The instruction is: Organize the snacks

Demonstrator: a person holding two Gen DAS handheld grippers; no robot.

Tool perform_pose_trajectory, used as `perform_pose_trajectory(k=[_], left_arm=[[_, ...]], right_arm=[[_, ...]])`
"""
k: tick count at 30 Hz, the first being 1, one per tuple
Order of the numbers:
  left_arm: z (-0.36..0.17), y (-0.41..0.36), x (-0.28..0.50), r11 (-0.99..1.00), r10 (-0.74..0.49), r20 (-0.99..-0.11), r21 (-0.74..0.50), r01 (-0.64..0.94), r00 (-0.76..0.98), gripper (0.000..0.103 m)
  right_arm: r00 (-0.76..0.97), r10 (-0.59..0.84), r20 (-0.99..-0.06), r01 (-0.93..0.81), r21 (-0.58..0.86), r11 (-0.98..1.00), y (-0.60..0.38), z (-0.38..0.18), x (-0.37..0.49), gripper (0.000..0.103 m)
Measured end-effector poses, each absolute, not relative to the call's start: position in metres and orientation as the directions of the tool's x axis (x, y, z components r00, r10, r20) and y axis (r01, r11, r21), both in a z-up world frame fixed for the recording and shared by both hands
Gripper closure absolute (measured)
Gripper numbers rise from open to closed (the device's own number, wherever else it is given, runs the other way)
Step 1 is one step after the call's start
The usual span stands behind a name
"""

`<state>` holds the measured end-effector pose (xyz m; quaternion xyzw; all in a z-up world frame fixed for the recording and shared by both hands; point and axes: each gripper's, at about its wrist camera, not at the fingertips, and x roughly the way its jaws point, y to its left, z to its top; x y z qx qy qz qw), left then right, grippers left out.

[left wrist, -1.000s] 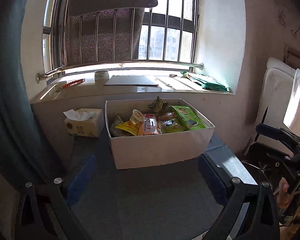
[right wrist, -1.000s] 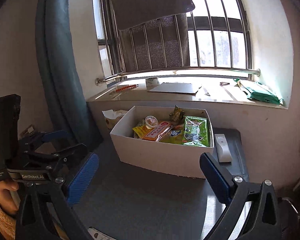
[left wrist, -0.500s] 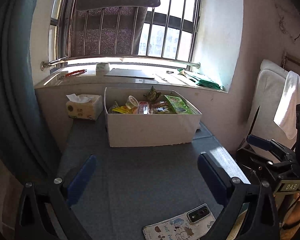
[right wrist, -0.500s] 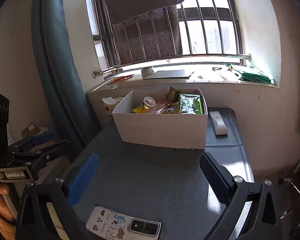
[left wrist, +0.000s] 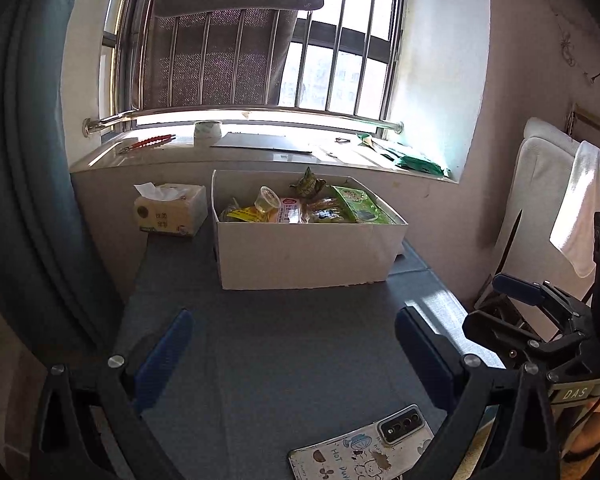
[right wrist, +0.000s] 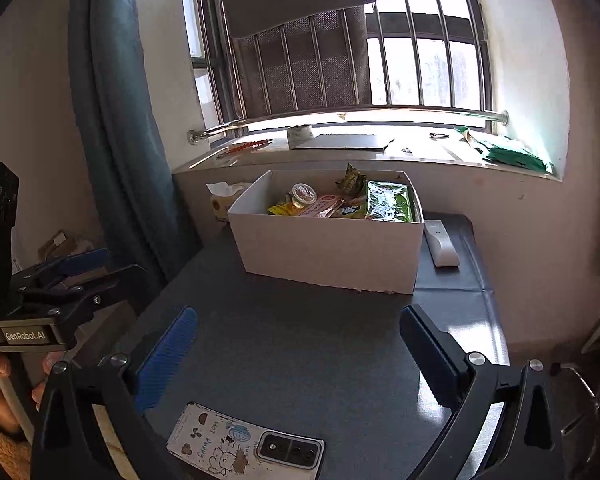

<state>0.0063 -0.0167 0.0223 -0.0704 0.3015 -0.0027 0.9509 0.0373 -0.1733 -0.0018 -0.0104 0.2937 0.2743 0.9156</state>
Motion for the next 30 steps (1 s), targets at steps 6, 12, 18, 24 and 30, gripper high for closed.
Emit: perform_pose_trajectory(k=[6,12,18,24,30], left_arm=[[0.0212,-0.0183,0.0066,0.991,-0.04,-0.577,-0.125,-0.04,0.816,0.0],[0.0199,-0.0172,0.0074,0.991,-0.037,-0.578,-0.127,-0.046,0.815,0.0],[0.0199,-0.0185,0.0076,0.992,-0.036,-0.579,-0.121,-0.042,0.814,0.0],[0.0202,-0.0163,0.0074,0.991,-0.038,-0.577,-0.128,-0.044,0.816,0.0],[0.02,-0.0167,0.0076,0.991,-0.038,-0.578,-0.124,-0.041,0.815,0.0]], right_arm=[[0.673,0.496,-0.548,-0.508,0.144,0.849,-0.1718,-0.0021,0.0381,0.0],[0.666,0.507,-0.547,-0.51,0.162,0.845,-0.1739,-0.0021,0.0378,0.0],[0.666,0.505,-0.549,-0.508,0.161,0.846,-0.1739,-0.0025,0.038,0.0],[0.66,0.517,-0.546,-0.512,0.177,0.841,-0.1745,-0.0013,0.0373,0.0],[0.661,0.515,-0.546,-0.511,0.176,0.842,-0.1743,-0.0013,0.0373,0.0]])
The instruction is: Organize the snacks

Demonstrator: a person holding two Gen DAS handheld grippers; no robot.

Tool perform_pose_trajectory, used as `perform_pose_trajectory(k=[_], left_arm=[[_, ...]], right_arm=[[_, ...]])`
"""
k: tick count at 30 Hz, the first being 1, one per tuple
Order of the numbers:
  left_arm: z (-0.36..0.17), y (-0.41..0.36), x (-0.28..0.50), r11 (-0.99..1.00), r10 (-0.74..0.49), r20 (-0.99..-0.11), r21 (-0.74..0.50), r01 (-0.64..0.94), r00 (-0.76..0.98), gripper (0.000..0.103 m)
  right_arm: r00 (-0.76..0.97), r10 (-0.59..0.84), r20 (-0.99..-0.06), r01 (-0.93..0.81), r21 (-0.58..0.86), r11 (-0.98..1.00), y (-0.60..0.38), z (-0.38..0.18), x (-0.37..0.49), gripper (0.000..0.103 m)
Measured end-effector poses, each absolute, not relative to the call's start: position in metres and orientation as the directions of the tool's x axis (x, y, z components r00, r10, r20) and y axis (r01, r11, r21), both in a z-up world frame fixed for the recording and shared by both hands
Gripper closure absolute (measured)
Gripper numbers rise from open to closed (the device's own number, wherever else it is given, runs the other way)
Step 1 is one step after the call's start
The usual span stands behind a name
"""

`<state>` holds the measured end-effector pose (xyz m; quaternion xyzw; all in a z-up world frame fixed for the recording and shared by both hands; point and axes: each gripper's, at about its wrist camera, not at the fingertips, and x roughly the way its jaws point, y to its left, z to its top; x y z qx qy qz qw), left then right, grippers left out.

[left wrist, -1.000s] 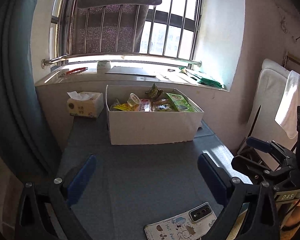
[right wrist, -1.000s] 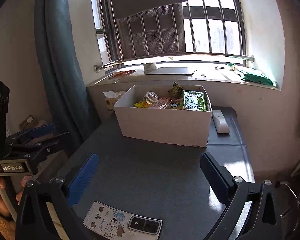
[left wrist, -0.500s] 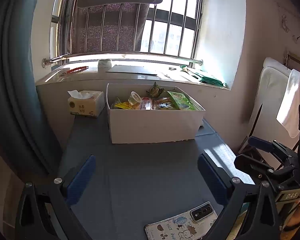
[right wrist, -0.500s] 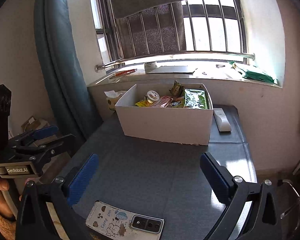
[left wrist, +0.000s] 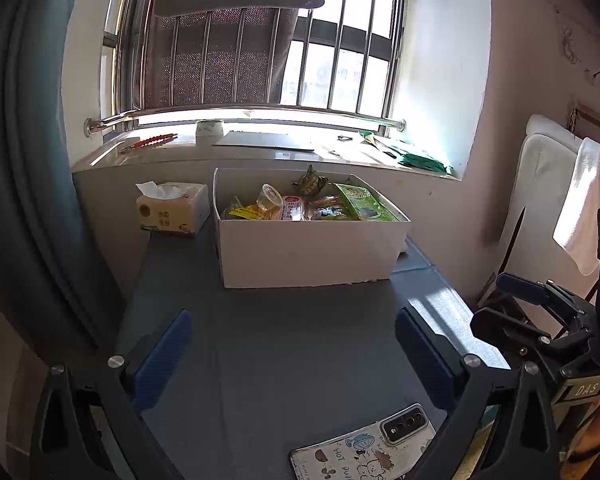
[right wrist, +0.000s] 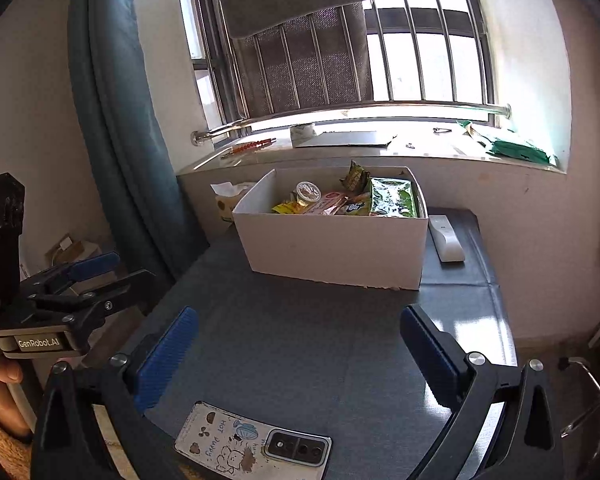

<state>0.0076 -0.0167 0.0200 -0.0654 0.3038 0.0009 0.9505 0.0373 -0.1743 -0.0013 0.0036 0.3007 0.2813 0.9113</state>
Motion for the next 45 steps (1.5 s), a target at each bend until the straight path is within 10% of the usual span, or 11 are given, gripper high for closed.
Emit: perform_pose_trajectory(k=[45], left_arm=[[0.0165,-0.0163,0.0087,0.993,-0.041,-0.59,-0.114,-0.033,0.807,0.0]], right_arm=[[0.662,0.514,-0.545,-0.51,0.175,0.842,-0.1717,-0.0022,0.0338,0.0]])
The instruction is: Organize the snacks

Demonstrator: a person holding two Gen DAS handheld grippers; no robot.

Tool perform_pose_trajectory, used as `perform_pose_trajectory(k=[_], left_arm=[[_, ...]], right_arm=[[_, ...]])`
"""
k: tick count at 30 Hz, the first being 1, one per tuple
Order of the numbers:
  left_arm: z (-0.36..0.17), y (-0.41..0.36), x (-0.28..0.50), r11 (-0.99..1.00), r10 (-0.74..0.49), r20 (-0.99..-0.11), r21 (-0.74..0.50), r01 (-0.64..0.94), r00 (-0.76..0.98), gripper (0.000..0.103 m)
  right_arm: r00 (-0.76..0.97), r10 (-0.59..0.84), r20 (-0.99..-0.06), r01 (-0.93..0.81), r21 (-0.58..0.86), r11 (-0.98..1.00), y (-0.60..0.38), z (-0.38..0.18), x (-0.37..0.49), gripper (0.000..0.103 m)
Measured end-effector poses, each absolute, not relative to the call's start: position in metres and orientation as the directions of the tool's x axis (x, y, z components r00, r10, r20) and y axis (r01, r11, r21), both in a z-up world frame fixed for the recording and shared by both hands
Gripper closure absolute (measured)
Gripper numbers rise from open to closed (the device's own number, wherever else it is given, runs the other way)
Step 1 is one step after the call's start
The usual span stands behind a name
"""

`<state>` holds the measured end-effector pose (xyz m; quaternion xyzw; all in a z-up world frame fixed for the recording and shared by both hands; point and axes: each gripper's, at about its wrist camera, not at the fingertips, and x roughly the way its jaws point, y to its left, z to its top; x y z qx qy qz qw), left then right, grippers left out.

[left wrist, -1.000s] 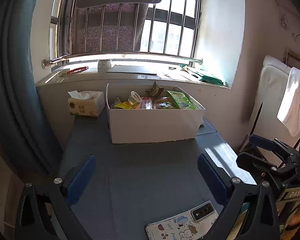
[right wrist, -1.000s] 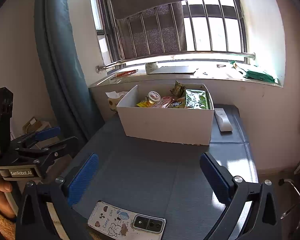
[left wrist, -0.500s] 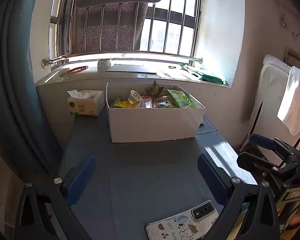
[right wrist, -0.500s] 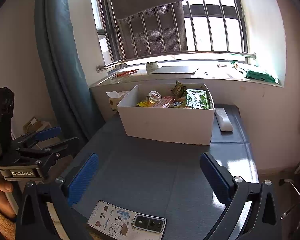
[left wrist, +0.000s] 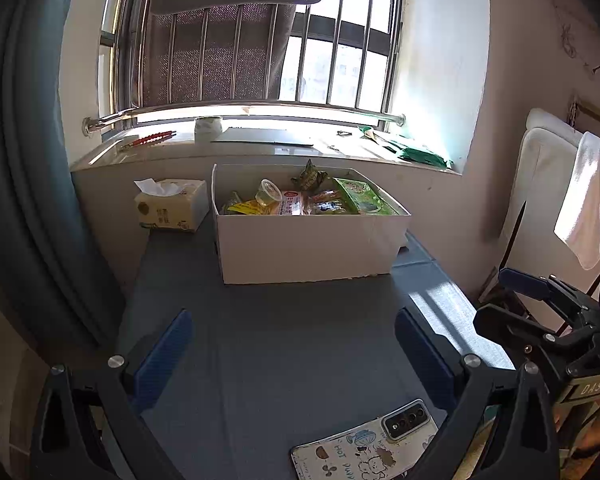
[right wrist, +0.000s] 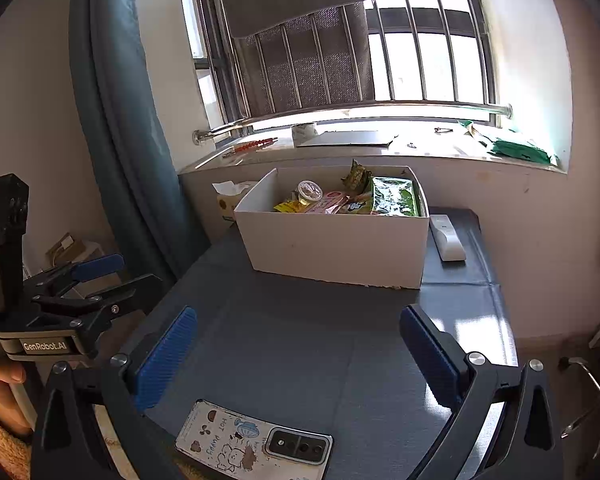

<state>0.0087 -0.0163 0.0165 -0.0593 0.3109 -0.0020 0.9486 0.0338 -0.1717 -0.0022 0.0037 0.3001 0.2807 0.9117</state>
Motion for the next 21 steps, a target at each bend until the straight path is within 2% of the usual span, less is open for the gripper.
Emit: perform_pose_trajectory(k=[21], left_arm=[[0.0159,-0.0171,0.0089,0.994,-0.043,-0.592,-0.11,-0.027,0.805,0.0]], right_arm=[[0.665,0.514,-0.542,-0.51,0.173,0.842,-0.1722,-0.001,0.0315,0.0]])
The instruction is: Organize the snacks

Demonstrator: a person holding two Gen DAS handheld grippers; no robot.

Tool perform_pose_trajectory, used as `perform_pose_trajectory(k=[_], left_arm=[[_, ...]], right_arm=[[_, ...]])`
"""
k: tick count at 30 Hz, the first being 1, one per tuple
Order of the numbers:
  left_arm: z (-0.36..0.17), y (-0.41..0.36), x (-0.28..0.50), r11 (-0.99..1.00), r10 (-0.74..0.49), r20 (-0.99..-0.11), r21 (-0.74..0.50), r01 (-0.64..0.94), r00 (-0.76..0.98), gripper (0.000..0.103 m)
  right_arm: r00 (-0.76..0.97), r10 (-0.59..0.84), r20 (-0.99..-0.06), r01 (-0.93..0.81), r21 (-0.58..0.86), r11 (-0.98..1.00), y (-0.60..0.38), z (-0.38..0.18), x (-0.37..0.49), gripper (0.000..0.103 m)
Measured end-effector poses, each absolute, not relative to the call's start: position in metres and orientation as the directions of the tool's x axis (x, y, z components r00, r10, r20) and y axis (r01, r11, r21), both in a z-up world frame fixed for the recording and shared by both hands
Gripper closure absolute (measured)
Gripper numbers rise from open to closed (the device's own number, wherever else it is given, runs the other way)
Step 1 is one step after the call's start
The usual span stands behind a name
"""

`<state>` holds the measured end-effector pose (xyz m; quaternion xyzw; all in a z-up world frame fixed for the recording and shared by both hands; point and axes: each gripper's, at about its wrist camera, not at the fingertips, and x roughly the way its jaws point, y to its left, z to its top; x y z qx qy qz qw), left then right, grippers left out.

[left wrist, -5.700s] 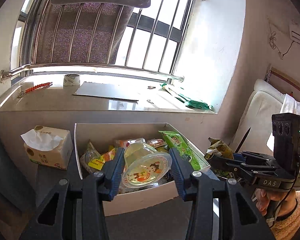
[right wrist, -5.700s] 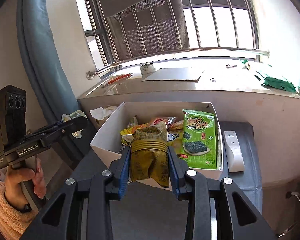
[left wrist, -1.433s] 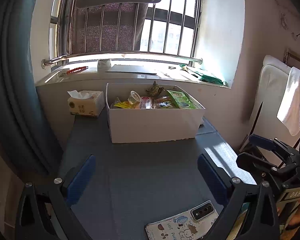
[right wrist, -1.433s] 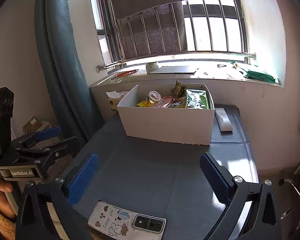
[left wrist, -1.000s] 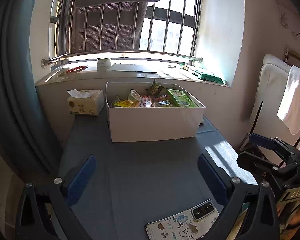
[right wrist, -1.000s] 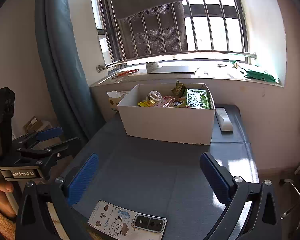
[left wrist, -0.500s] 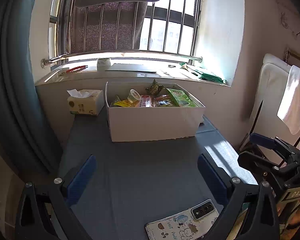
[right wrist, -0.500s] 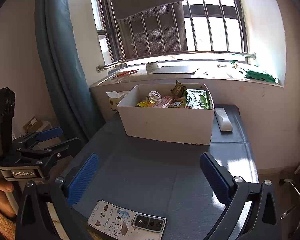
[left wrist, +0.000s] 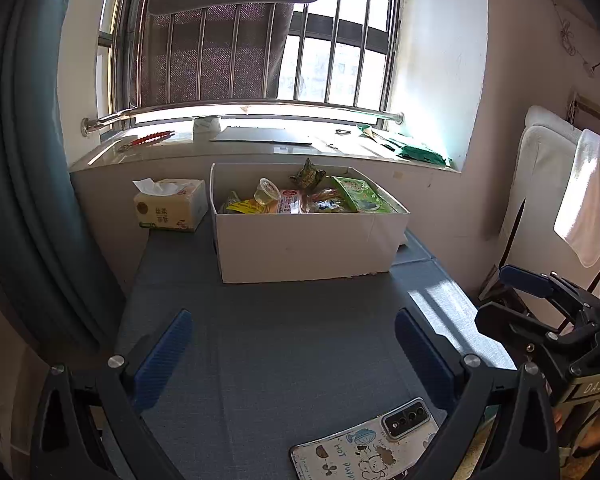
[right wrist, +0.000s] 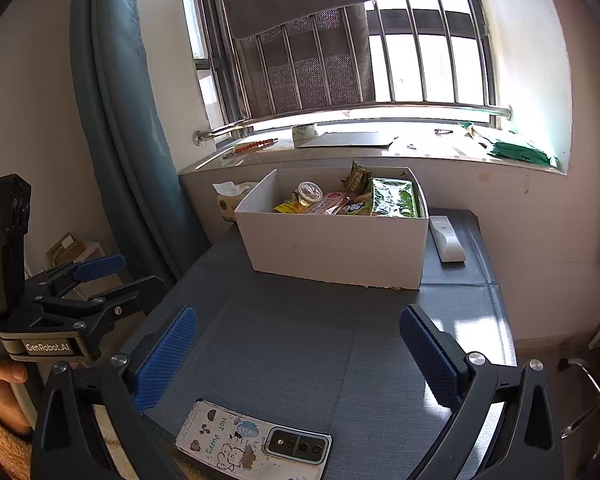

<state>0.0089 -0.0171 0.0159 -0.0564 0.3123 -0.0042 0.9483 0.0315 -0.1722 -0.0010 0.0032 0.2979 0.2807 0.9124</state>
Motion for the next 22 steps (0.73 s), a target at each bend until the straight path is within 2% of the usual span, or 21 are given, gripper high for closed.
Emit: perform_pose_trajectory(k=[22], left_arm=[[0.0144,-0.0172,0.0085,0.993,-0.046,-0.593,-0.115,-0.027,0.804,0.0]], right_arm=[[0.66,0.515,-0.547,-0.516,0.167,0.84,-0.1714,-0.0023,0.0313,0.0]])
